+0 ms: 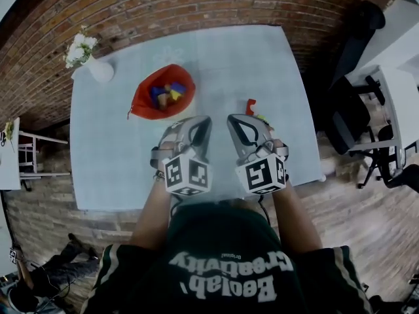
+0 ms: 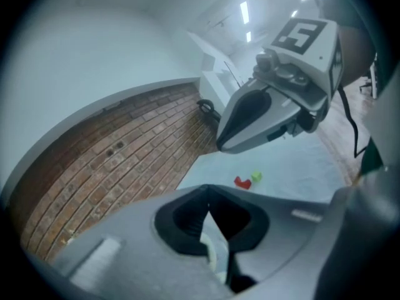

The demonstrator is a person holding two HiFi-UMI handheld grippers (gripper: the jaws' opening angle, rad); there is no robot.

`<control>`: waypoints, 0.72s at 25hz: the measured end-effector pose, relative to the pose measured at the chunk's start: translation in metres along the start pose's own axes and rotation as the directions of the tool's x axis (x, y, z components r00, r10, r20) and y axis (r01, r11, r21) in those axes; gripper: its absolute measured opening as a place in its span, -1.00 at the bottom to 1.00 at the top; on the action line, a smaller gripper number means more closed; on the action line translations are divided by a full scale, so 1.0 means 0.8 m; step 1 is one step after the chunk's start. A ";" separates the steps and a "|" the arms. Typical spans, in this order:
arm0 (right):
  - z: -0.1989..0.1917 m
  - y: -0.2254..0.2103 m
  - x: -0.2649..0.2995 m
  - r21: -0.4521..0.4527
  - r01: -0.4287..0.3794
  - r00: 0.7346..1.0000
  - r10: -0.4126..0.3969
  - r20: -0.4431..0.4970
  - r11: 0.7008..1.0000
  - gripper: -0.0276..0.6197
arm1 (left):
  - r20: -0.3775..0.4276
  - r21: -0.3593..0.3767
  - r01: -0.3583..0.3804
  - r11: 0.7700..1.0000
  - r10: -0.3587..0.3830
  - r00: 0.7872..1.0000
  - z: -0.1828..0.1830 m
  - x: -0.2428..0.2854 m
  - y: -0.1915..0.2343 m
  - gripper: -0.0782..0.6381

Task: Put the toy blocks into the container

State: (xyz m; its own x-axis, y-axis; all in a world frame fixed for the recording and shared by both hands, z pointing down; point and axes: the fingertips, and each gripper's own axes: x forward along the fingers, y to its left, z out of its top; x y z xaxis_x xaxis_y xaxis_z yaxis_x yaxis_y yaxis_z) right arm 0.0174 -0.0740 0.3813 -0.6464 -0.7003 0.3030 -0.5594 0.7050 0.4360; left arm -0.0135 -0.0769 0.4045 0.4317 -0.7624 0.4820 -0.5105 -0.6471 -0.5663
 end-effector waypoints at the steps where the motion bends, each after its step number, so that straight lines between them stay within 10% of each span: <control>1: -0.006 -0.005 -0.009 0.009 0.007 1.000 -0.007 -0.002 1.000 -0.90 | 0.007 0.006 0.008 1.000 -0.008 1.000 0.009 0.005 -0.008 -0.77; 18: -0.084 -0.069 -0.122 0.068 0.086 0.996 -0.083 -0.045 0.994 -0.90 | 0.083 0.071 0.090 0.993 -0.096 0.992 0.125 0.063 -0.101 -0.77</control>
State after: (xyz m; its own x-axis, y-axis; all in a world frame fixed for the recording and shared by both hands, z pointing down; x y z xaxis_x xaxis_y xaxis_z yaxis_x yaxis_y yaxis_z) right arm 0.1465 -0.0521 0.3848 -0.5741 -0.7605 0.3035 -0.6467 0.6484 0.4016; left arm 0.1239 -0.0633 0.4081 0.5385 -0.6945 0.4771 -0.4155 -0.7115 -0.5667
